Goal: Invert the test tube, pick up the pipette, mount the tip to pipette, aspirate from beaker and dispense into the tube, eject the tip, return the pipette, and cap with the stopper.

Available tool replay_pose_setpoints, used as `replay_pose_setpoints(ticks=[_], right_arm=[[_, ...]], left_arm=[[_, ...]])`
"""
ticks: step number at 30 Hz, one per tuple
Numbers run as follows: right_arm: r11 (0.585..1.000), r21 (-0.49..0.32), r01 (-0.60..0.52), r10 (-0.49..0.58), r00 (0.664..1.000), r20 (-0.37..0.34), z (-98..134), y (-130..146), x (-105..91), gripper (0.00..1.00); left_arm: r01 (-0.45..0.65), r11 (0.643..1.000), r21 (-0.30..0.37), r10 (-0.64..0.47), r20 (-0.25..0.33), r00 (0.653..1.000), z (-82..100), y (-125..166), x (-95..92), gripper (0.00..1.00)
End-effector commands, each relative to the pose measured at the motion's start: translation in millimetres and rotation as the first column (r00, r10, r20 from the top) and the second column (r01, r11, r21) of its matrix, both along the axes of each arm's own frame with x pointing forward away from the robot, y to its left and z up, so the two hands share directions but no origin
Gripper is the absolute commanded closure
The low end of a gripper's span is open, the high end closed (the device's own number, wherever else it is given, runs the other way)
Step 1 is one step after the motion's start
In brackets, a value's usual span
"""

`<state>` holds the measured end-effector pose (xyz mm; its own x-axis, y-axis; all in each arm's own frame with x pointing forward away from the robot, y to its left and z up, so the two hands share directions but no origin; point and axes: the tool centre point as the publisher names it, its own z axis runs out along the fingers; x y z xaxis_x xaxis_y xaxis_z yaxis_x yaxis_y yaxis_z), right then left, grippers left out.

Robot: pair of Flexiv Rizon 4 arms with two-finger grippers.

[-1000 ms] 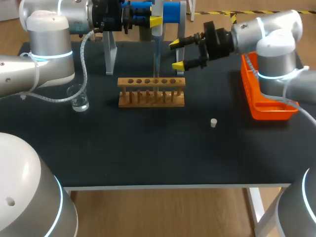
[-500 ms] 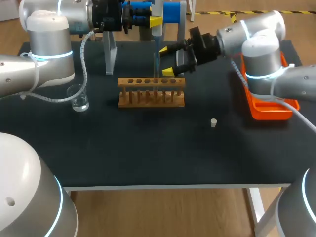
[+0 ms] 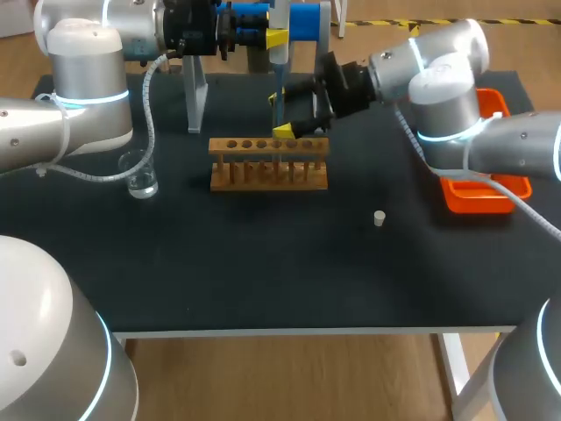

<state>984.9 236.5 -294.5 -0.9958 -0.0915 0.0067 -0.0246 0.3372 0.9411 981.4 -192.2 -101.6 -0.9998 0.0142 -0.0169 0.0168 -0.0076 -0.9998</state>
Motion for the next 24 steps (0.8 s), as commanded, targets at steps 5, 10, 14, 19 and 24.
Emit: replay_pose_setpoints(ticks=[5, 10, 14, 19, 24], right_arm=[[0.999, -0.04, 0.031, -0.029, 0.999, 0.032, -5.3, 8.4, -4.5, 0.0], [0.998, -0.049, 0.044, -0.042, 0.998, 0.042, -6.9, 10.8, -5.6, 0.0], [0.995, -0.082, 0.065, -0.058, 0.995, 0.08, -8.9, 13.7, -7.1, 0.0], [0.993, -0.094, 0.069, -0.061, 0.995, 0.084, -10.4, 16.7, -9.1, 0.0], [0.992, -0.101, 0.079, -0.071, 0.994, 0.082, -11.2, 17.5, -9.3, 0.0]], left_arm=[[0.001, 1.0, 0.001, -0.001, -0.001, 1.0, 0.6, 0.2, 0.2, 1.0], [0.001, 1.0, 0.001, -0.001, -0.001, 1.0, 0.6, 0.2, 0.2, 1.0], [0.001, 1.0, 0.001, -0.001, -0.001, 1.0, 0.6, 0.2, 0.2, 1.0], [0.001, 1.0, 0.001, -0.001, -0.001, 1.0, 0.6, 0.2, 0.2, 1.0], [0.001, 1.0, 0.001, -0.001, -0.001, 1.0, 0.6, 0.2, 0.2, 1.0]])
